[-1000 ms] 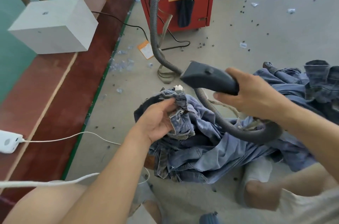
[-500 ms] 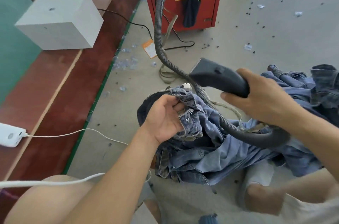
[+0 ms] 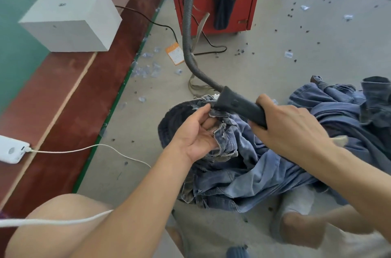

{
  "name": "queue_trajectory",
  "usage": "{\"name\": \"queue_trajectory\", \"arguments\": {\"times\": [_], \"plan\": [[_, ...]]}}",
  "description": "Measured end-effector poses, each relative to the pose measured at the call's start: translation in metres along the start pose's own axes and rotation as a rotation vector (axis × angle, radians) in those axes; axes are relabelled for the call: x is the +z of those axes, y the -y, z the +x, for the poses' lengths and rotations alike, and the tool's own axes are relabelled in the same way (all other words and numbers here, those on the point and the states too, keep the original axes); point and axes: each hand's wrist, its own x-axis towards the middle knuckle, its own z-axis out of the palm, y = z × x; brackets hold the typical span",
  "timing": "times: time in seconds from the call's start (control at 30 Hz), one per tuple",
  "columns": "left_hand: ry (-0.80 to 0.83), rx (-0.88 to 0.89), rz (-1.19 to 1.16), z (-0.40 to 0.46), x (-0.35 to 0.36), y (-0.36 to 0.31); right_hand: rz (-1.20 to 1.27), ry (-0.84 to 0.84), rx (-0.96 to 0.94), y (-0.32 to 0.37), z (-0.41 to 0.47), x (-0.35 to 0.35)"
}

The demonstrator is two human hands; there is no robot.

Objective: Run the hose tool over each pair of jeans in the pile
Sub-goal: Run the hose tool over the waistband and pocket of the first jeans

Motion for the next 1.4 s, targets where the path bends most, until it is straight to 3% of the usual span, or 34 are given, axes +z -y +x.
{"name": "queue_trajectory", "arguments": {"times": [0.17, 0.33, 0.57, 0.7, 0.8, 1.1, 1.27, 1.4], "plan": [[-0.037, 0.007, -0.041, 0.000, 0.004, -0.001, 0.209, 0.028, 0.042, -0.011, 0.006, -0.011], [-0.055, 0.025, -0.021, -0.001, 0.002, -0.002, 0.126, 0.166, -0.020, -0.008, -0.001, -0.006], [0.015, -0.027, 0.008, -0.007, -0.001, 0.002, 0.277, 0.023, 0.119, -0.020, 0.017, -0.011], [-0.091, 0.058, 0.068, -0.008, 0.004, -0.009, 0.315, 0.013, 0.073, -0.035, 0.011, -0.024], [-0.170, 0.155, 0.195, -0.004, 0.003, -0.009, 0.314, 0.109, 0.025, -0.038, 0.010, -0.028], [0.260, 0.082, 0.098, -0.011, -0.001, -0.008, 0.261, 0.312, -0.084, -0.043, 0.009, -0.032], [0.147, 0.038, 0.215, -0.013, 0.007, -0.006, 0.342, 0.403, -0.249, -0.023, 0.005, -0.028], [0.054, 0.115, 0.316, -0.006, 0.001, -0.003, 0.358, 0.385, -0.241, -0.035, 0.007, -0.041]]}}
